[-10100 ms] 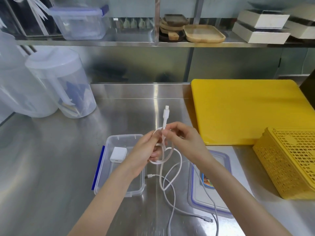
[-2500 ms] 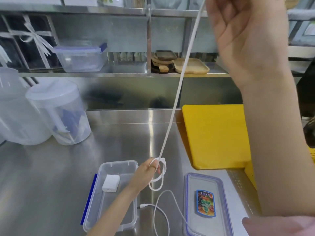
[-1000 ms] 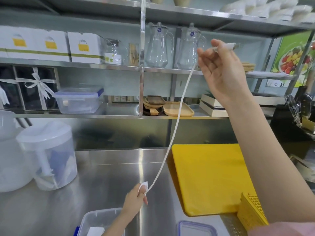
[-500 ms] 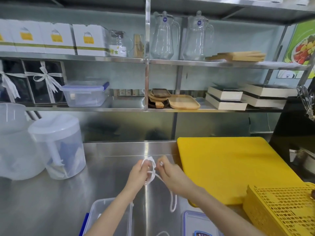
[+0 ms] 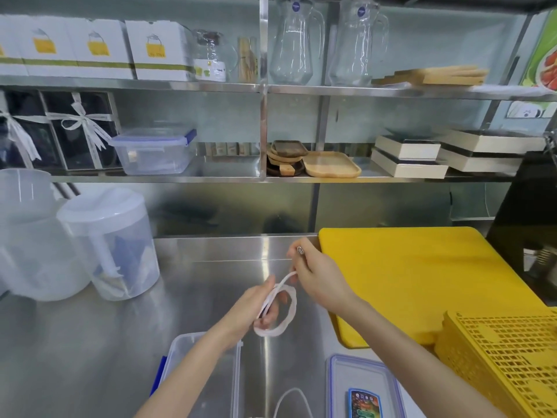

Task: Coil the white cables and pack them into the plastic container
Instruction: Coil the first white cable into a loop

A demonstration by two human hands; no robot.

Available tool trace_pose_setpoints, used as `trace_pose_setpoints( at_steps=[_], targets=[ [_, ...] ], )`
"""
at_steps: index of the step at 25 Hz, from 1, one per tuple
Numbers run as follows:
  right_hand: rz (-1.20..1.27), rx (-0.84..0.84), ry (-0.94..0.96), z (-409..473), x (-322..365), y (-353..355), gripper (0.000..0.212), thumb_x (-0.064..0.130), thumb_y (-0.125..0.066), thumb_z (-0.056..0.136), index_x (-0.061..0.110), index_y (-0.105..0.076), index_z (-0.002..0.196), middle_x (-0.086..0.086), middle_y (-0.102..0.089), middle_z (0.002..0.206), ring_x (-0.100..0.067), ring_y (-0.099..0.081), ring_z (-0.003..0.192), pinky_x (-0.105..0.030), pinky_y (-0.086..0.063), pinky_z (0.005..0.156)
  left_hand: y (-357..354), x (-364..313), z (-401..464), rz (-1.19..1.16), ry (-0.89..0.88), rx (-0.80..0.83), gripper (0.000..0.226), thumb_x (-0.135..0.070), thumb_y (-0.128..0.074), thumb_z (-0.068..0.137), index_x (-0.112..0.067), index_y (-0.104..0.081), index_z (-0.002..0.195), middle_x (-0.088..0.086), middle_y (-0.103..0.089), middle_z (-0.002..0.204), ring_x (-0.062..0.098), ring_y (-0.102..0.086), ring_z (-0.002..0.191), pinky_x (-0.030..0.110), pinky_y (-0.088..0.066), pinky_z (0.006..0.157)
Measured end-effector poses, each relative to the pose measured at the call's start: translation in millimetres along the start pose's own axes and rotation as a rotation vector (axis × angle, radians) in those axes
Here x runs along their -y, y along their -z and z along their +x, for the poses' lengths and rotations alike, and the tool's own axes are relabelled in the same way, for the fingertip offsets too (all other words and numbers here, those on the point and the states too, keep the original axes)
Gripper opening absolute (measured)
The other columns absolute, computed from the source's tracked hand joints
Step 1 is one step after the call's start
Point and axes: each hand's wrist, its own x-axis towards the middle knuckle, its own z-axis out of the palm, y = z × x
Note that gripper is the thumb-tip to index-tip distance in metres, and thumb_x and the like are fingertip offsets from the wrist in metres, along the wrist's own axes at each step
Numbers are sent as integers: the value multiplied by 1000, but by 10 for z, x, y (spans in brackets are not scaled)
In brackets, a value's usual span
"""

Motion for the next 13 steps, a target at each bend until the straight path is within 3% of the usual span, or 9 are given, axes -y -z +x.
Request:
trace_pose_setpoints(
  at_steps=[2, 4, 8, 11, 13],
  targets=[
    [90, 13, -28, 37, -49, 37, 15, 22, -33, 98, 22, -47, 93, 8, -60, 70, -11, -57, 66, -20, -45, 63, 0, 2, -77, -126, 5, 78, 46, -49, -39, 92, -24, -59, 58, -10, -30, 37, 8, -22, 36, 19, -22, 43],
    [167, 35, -77, 56, -95, 75, 14, 21, -36, 97, 23, -50, 99, 12, -59, 73, -7, -57, 73, -9, -42, 65, 4, -8, -164, -183, -7, 175, 27, -41, -51, 87, -28, -61, 65, -13, -27, 44, 5, -21, 38, 16, -21, 41],
    [344, 106, -179, -18, -125, 53, 34, 23, -48, 93, 16, -43, 126, 4, -56, 93, -11, -55, 91, -19, -44, 80, -5, 18, -257, -266, -9, 207, 15, -26, -56, 84, -28, -60, 70, -14, -26, 47, 3, -21, 38, 15, -21, 41],
    [434, 206, -149, -166, -134, 22, 37, 28, -56, 88, 20, -44, 123, 6, -58, 102, -11, -59, 98, -23, -49, 84, -7, 85, -284, -486, -13, 111, 9, -20, -57, 81, -20, -56, 72, -13, -26, 45, 2, -22, 35, 16, -22, 41],
    [355, 278, -116, -289, -141, -52, 44, 33, -63, 83, 23, -43, 120, 11, -55, 99, -10, -59, 96, -24, -51, 83, 4, 131, -292, -569, -24, 78, 9, -15, -56, 80, -19, -61, 73, -14, -27, 44, 1, -21, 35, 16, -21, 42]
  ],
)
